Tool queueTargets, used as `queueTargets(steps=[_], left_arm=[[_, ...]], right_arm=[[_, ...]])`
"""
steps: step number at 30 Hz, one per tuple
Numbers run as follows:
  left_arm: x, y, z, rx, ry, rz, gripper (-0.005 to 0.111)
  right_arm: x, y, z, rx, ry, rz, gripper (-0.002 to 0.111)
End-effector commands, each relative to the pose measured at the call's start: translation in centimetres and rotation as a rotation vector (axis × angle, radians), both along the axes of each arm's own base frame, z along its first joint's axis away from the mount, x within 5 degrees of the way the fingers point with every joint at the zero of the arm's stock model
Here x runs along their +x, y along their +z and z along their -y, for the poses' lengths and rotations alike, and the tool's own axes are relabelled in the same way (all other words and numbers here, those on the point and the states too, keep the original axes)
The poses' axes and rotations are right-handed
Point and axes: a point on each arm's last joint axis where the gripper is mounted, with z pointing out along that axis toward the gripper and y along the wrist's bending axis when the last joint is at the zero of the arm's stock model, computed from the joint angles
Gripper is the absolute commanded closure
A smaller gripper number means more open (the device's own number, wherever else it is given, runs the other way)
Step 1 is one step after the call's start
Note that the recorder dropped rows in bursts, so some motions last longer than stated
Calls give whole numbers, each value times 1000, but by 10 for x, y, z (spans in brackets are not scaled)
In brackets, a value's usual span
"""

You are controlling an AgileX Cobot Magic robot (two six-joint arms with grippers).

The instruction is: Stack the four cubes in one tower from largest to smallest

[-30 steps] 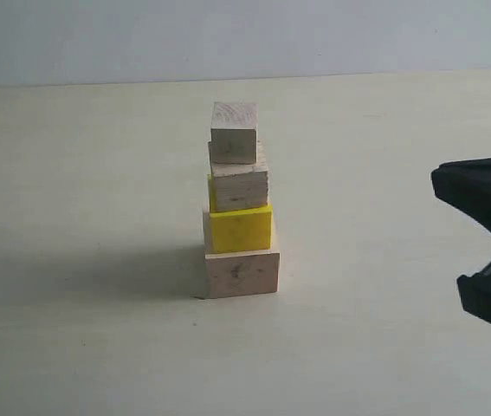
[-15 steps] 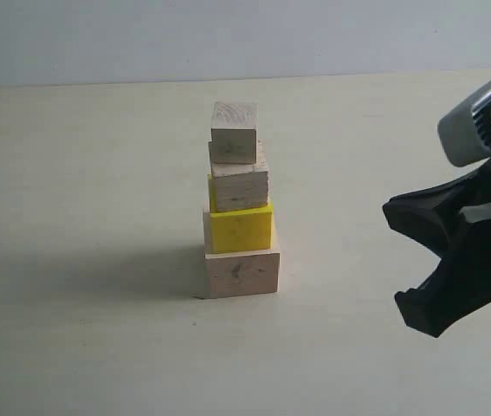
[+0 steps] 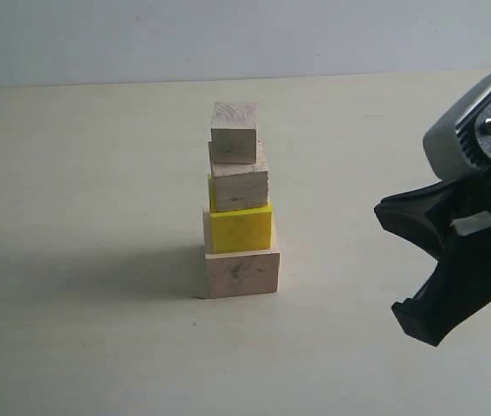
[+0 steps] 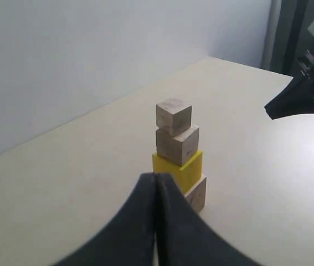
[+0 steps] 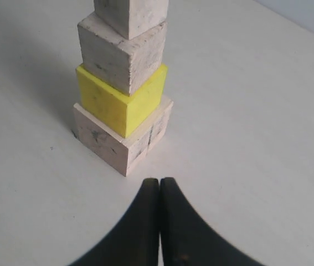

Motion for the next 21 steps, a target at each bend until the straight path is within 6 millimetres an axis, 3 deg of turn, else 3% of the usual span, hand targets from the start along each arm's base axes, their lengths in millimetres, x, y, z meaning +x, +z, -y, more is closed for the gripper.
queueTargets(steps=[1,16,21], left_arm=[[-1,0,-1,-2,-1,-2,107],[0,-2,-1,13,12,4,107],[2,-3,-4,-3,113,18,107]], right_arm=[[1,3,-2,3,14,21,108],[1,3,-2,3,14,21,108],[1,3,-2,3,14,21,108]])
